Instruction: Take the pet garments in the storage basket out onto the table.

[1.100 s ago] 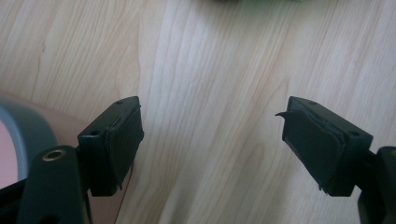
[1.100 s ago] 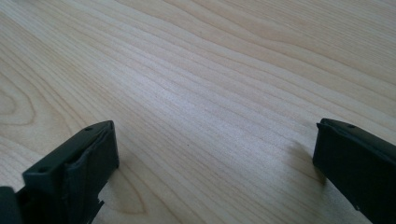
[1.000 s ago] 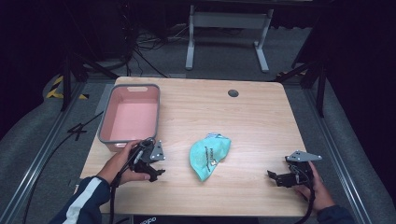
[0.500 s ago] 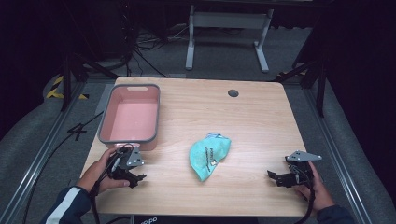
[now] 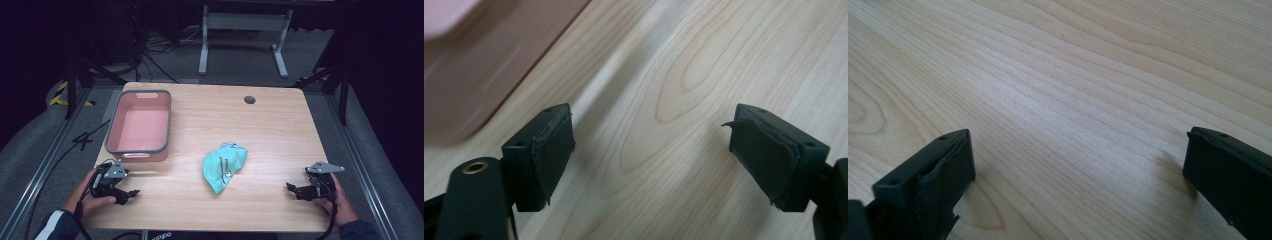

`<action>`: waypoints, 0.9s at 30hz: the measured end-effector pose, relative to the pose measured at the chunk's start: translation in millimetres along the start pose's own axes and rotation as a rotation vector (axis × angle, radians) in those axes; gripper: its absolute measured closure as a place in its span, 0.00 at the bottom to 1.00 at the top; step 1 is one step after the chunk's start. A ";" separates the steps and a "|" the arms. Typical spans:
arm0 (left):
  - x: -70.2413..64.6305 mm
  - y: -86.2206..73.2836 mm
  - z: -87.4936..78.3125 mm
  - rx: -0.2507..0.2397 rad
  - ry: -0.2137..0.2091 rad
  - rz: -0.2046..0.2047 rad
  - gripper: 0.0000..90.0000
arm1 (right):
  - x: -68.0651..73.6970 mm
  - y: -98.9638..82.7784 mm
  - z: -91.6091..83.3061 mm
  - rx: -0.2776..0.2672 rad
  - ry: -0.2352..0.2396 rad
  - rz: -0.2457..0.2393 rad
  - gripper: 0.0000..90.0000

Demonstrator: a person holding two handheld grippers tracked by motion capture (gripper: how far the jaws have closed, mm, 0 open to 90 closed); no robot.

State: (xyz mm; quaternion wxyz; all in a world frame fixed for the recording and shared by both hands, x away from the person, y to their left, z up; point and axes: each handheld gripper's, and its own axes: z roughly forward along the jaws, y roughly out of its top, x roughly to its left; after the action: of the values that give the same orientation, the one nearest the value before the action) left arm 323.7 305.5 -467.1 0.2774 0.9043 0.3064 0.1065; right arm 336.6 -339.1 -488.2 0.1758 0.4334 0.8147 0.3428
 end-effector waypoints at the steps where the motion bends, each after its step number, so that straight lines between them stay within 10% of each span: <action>1: 1.9 -4.3 0.5 -0.024 -0.014 -0.022 0.20 | -0.1 0.0 0.0 0.000 0.000 -0.002 0.01; 8: 4.5 -26.6 0.4 -0.161 0.015 -0.072 0.16 | -0.1 0.0 0.0 0.000 0.000 -0.002 0.01; 27: 2.7 -27.4 0.3 -0.161 0.022 -0.094 0.16 | 0.0 -0.1 0.0 0.000 -0.001 -0.002 0.01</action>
State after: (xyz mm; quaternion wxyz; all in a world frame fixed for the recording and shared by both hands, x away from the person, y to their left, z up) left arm 312.4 325.1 -482.8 0.3504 0.8626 0.3418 0.1274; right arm 336.5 -339.2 -488.3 0.1765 0.4328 0.8150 0.3425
